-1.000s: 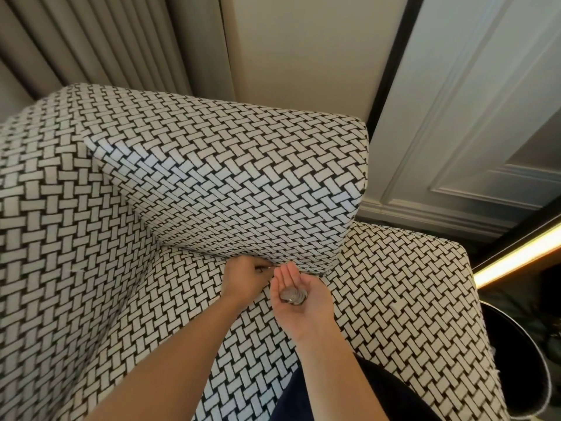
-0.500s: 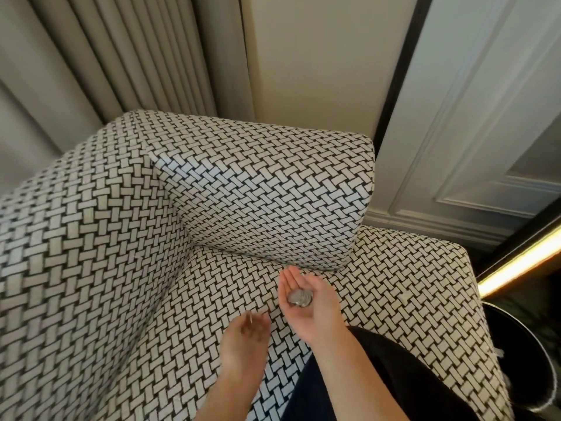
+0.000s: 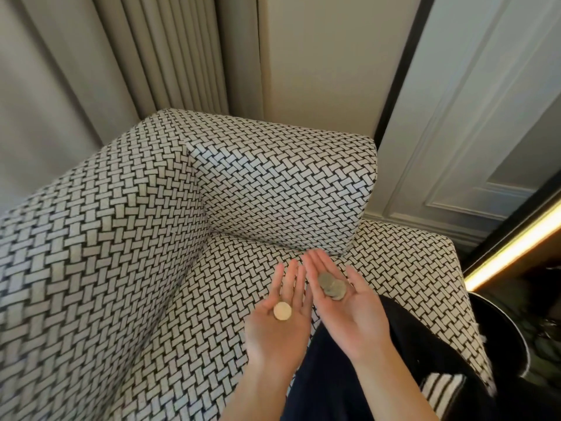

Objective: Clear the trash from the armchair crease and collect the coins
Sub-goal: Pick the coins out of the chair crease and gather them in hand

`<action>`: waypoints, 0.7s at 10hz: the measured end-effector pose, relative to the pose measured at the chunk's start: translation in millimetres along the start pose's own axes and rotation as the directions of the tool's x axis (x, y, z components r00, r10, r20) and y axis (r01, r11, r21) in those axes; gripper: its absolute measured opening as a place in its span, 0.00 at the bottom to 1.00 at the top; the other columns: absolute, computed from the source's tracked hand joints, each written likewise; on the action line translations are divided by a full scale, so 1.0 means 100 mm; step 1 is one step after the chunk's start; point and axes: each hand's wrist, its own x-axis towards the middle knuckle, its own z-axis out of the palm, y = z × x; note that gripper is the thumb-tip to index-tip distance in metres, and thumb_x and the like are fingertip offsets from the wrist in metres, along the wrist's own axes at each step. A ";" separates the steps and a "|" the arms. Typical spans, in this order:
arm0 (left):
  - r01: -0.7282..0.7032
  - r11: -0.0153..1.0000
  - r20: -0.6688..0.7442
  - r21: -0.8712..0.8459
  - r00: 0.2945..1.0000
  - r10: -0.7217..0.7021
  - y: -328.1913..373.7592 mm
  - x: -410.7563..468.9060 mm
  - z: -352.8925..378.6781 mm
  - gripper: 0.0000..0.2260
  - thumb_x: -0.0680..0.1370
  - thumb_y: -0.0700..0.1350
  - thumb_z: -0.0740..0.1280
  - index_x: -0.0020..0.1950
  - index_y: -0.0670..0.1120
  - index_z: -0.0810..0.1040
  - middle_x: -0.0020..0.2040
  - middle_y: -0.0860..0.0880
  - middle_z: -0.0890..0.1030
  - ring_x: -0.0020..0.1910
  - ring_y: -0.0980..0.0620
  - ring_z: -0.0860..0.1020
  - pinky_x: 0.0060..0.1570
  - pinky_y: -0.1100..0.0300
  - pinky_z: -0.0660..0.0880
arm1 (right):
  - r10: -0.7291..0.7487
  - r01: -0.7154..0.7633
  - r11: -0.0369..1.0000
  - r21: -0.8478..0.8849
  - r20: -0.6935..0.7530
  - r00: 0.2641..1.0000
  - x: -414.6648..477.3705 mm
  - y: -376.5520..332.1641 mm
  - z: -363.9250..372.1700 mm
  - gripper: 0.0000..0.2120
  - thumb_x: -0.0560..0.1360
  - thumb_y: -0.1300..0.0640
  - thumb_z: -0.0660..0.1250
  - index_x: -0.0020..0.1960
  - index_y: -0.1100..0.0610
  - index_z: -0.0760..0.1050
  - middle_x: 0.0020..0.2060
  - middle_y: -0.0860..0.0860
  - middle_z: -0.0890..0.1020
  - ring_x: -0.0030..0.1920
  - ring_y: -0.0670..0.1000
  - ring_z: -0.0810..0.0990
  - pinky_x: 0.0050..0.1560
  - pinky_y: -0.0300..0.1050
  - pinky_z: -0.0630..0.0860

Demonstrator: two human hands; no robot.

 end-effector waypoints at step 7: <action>0.072 0.931 0.005 0.358 0.997 -0.079 -0.65 -0.43 0.59 0.14 0.82 0.44 0.52 0.61 0.46 0.75 0.63 0.48 0.76 0.67 0.43 0.70 0.56 0.50 0.71 | -0.271 0.453 0.242 -0.858 0.388 0.881 -0.66 0.18 0.17 0.44 0.60 0.18 0.40 0.71 0.35 0.59 0.71 0.34 0.65 0.70 0.30 0.57 0.69 0.32 0.49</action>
